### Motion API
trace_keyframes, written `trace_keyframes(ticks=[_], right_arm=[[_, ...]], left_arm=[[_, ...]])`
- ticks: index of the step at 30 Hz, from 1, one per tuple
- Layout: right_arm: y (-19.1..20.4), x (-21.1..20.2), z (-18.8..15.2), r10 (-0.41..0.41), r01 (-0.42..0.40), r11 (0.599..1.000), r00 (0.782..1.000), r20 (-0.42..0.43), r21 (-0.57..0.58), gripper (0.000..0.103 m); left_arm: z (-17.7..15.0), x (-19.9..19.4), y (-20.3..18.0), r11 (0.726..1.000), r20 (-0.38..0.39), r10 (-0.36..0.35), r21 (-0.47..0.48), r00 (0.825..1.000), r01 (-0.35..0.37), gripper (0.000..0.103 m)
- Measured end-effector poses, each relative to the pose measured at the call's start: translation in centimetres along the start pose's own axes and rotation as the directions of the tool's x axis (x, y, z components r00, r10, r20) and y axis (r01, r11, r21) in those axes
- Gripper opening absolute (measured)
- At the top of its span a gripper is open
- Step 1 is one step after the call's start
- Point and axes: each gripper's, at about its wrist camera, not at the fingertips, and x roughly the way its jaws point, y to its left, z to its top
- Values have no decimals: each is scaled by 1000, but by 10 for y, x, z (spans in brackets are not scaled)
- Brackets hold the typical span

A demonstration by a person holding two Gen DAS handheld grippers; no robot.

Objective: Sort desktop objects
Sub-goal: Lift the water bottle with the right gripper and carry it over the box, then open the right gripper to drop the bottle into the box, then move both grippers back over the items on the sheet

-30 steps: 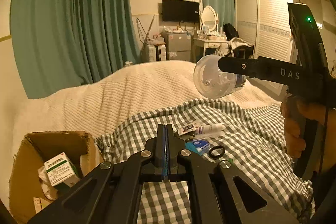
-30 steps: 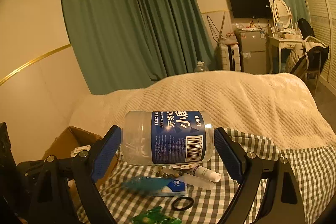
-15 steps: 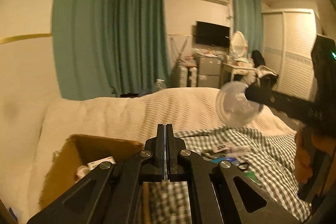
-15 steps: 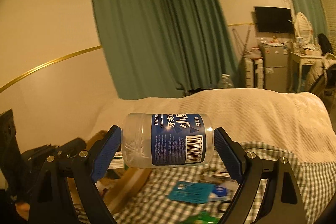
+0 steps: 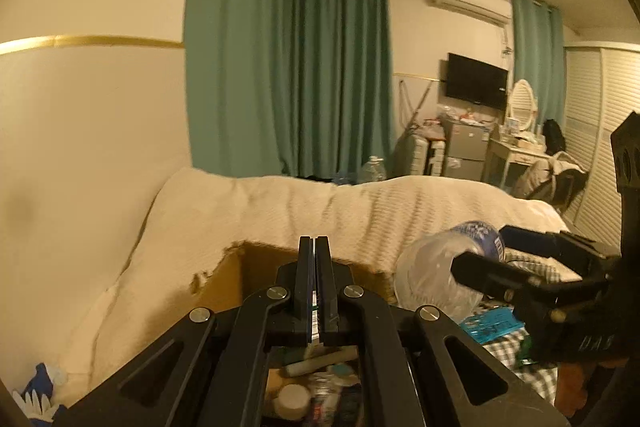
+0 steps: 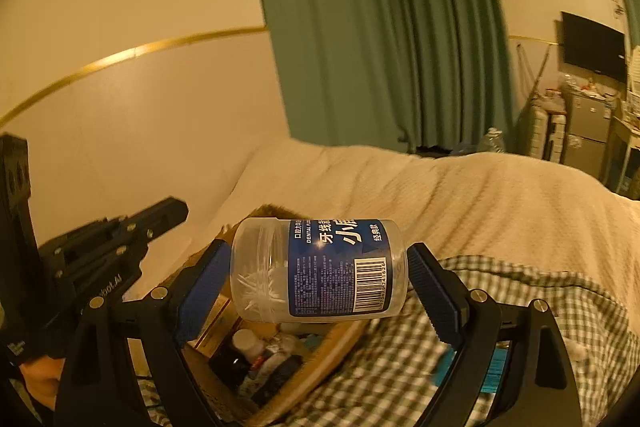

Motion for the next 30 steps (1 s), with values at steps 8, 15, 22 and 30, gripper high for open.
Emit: trace_keyframes(ticks=[8, 15, 22, 30], right_arm=[[26, 67, -17, 48, -53, 998, 991, -122, -44, 89], [37, 114, -39, 30, -52, 994, 977, -211, -99, 89], [19, 99, -22, -5, -7, 997, 989, -145, -83, 91], [7, 42, -5, -63, 59, 994, 997, -47, -89, 95]], left_arm=[[-24, 30, 38, 997, -84, 43, -59, 996, -48, 1], [-42, 49, 50, 996, -125, 51, -64, 991, -60, 1], [-46, 48, 40, 998, -125, 12, -54, 992, -18, 2], [-26, 20, 19, 999, -69, -14, -53, 998, 11, 31]])
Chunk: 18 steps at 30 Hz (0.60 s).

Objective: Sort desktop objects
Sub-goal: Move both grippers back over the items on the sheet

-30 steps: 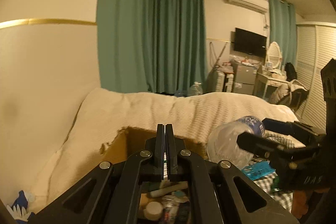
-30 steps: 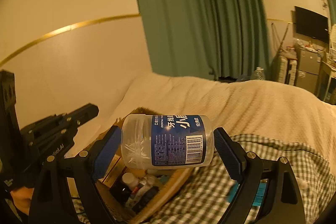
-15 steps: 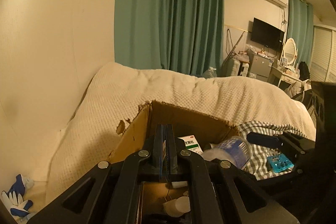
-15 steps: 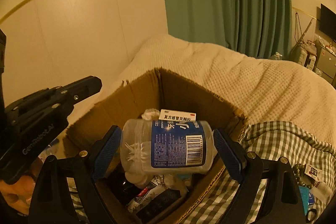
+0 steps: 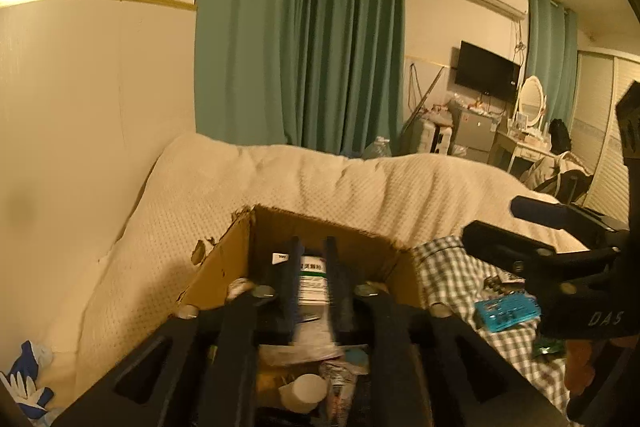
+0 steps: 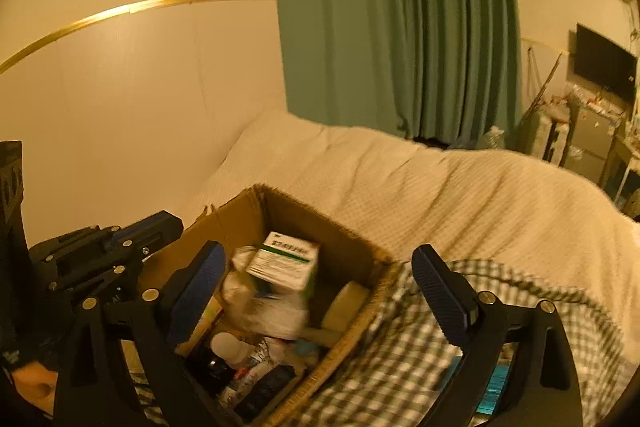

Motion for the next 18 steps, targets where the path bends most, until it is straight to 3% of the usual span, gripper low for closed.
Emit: trace_keyframes(ticks=[1, 2, 4, 6, 9, 18], right_arm=[[-2, -7, 0, -13, 13, 1000, 1000, 8, -5, 95], [-6, -17, 0, -34, 34, 999, 999, 18, -14, 95], [-16, -35, -3, -64, 65, 998, 998, 30, -15, 95], [-29, -50, -2, -90, 90, 996, 995, 40, -7, 96], [-51, -76, -6, -132, 131, 991, 990, 54, 16, 97], [-114, -143, -20, -224, 208, 968, 968, 110, 138, 97]], left_arm=[[1, -4, -3, 1000, 8, 0, -2, 1000, 0, 38], [3, -7, -7, 1000, 19, -1, -3, 1000, 1, 52], [7, -16, -15, 1000, 38, -8, -1, 999, 8, 64], [10, -23, -23, 1000, 50, -18, 1, 999, 17, 86], [11, -34, -35, 999, 81, -39, -2, 996, 40, 103], [16, -35, -79, 994, 40, -106, 30, 994, 105, 103]])
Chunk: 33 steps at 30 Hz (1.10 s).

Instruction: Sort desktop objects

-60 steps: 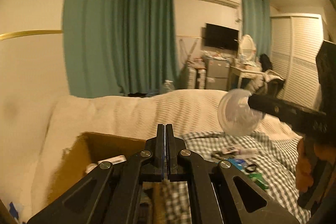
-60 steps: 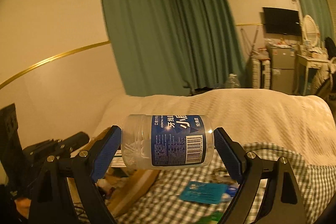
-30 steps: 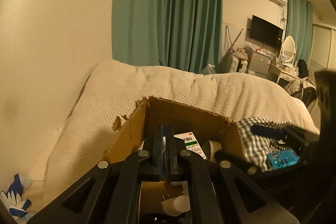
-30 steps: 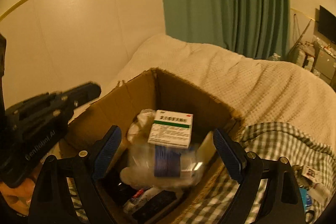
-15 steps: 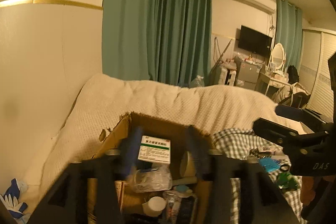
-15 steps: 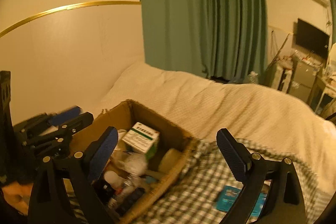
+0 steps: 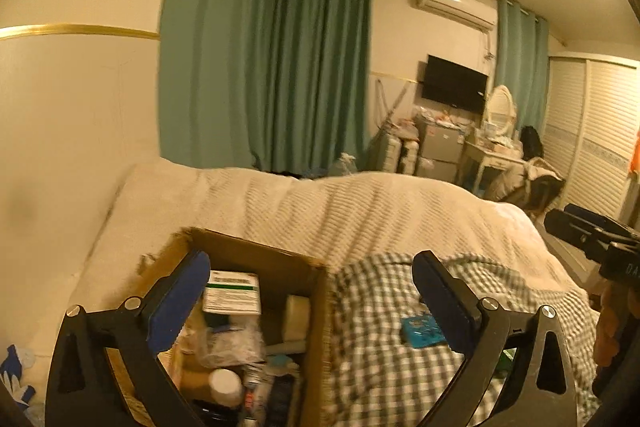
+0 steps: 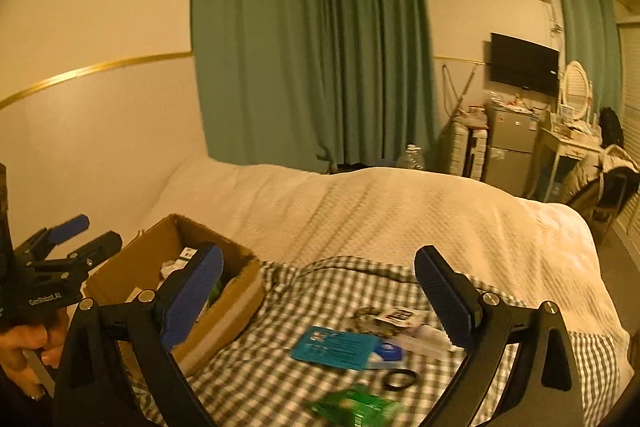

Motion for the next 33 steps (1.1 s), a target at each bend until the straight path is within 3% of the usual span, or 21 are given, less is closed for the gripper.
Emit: trace_keyframes(ticks=[8, 14, 18, 26, 33], right_arm=[[-42, -21, -11, -48, 48, 999, 999, -6, 16, 97], [-72, -7, -26, -52, 56, 996, 997, -49, 75, 97], [-83, 1, -27, -85, 88, 995, 995, -55, 46, 97], [-105, 38, -52, -112, 113, 994, 985, -130, 1, 94], [-123, 69, -69, -127, 122, 992, 974, -190, -37, 94]], left_arm=[[-10, 17, -52, 996, -53, -46, 76, 998, 50, 103], [-13, 47, -85, 990, -156, -77, 109, 985, 94, 103], [-13, 65, -101, 988, -184, -79, 116, 980, 102, 103], [-46, 125, -132, 979, -321, -65, 161, 945, 122, 103], [-77, 150, -152, 932, -387, -9, 332, 922, 148, 103]])
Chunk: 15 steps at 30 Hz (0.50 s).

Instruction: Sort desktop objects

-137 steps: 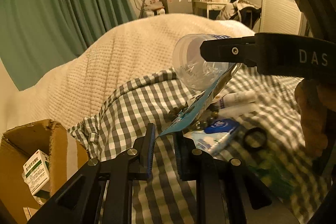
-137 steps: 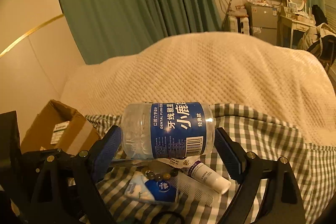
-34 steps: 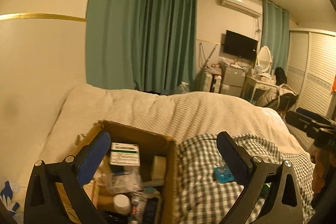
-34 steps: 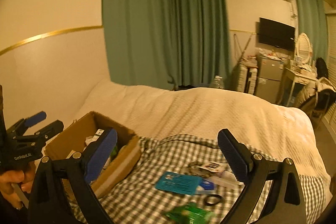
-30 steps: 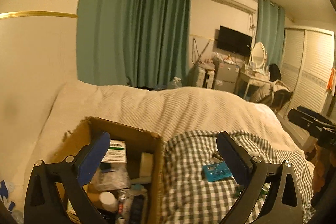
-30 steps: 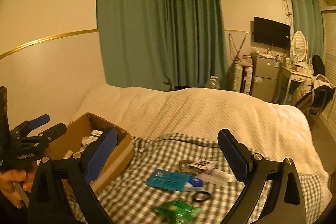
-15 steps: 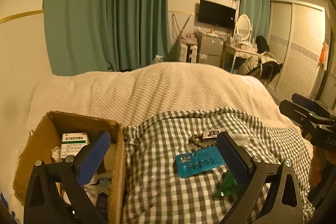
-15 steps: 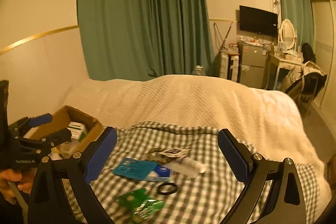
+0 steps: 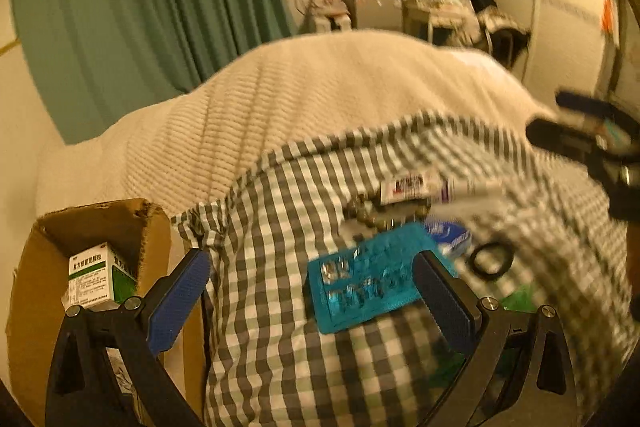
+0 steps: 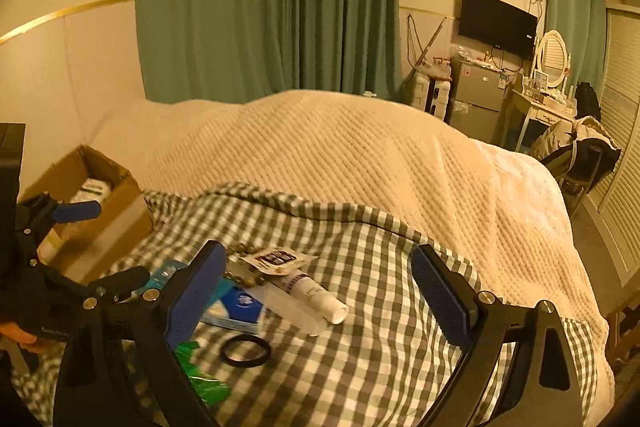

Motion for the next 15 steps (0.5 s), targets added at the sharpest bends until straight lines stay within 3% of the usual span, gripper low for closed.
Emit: trace_keyframes(ticks=[3, 5, 11, 15], right_arm=[[-4, 12, -7, 7, -7, 1000, 1000, -24, -8, 94], [-4, 20, -10, 18, -18, 1000, 999, -43, 2, 94], [-6, 53, -19, 28, -26, 1000, 992, -121, 18, 94], [-8, 73, -26, 60, -57, 998, 979, -196, 21, 94]], left_arm=[[-10, 13, -7, 998, -66, -10, 59, 998, 14, 103], [-19, 27, -14, 991, -118, 20, 133, 993, -5, 103], [-15, 48, -16, 990, -137, 15, 144, 990, 5, 103], [-10, 59, -22, 980, -125, 44, 200, 991, -18, 103]])
